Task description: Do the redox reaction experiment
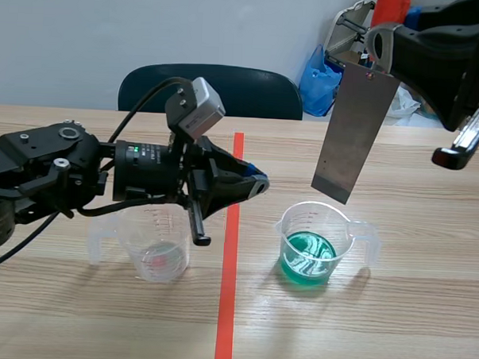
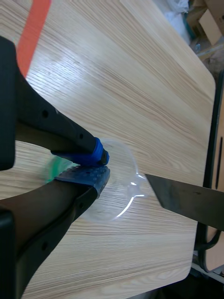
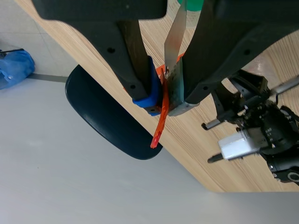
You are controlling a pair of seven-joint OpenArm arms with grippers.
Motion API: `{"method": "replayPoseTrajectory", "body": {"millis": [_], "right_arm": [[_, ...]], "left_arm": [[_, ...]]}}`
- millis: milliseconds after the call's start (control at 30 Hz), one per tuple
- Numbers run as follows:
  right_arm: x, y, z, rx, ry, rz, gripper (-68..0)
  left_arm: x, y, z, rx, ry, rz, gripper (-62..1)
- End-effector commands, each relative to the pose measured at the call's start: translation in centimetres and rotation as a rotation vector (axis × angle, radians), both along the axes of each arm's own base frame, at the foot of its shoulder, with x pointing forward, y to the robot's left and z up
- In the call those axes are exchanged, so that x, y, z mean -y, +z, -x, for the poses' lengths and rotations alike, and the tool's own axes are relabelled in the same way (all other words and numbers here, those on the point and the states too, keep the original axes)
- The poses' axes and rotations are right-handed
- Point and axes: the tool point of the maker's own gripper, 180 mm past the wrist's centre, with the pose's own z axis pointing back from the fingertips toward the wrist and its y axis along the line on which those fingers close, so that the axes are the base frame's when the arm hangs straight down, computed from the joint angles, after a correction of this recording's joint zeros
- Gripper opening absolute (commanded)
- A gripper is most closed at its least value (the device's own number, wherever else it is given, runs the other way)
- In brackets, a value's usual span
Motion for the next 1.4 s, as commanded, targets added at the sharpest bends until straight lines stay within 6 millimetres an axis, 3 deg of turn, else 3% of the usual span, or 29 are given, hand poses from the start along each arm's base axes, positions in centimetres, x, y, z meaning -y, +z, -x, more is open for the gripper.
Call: {"method": "replayPoseTrajectory", "body": {"millis": [0,167,300,467,700,867,1033,1200,1367], "right_arm": [[0.0,0.9,0.0,0.029,0.005,-0.01,-66.9],[0.0,0.9,0.0,0.029,0.005,-0.01,-66.9],[0.0,0.9,0.0,0.029,0.005,-0.01,-66.9],[0.0,0.9,0.0,0.029,0.005,-0.011,-66.9],[0.0,0.9,0.0,0.029,0.005,-0.01,-66.9],[0.0,0.9,0.0,0.029,0.005,-0.01,-66.9],[0.0,0.9,0.0,0.029,0.005,-0.01,-66.9],[0.0,0.9,0.0,0.029,0.005,-0.011,-66.9],[0.0,0.9,0.0,0.029,0.005,-0.011,-66.9]], "left_arm": [[-3.2,0.9,-1.1,0.004,0.049,0.012,-58.2],[-12.1,1.5,-0.9,-0.018,0.182,0.009,-58.2],[-19.9,1.5,1.2,-0.028,0.29,-0.048,-58.2],[-27.2,1.3,6.0,-0.088,0.395,-0.082,-58.2],[-33.7,-1.9,14.1,-0.209,0.598,-0.069,-58.2],[-36.1,-4.3,21.4,-0.207,0.715,-0.132,-58.2],[-35.9,-4.4,27.5,-0.148,0.79,-0.164,-58.2],[-35.2,-2.8,31.5,-0.082,0.861,-0.158,-58.1],[-34.6,-1.5,34.0,-0.04,0.894,-0.163,-57.3]]}}
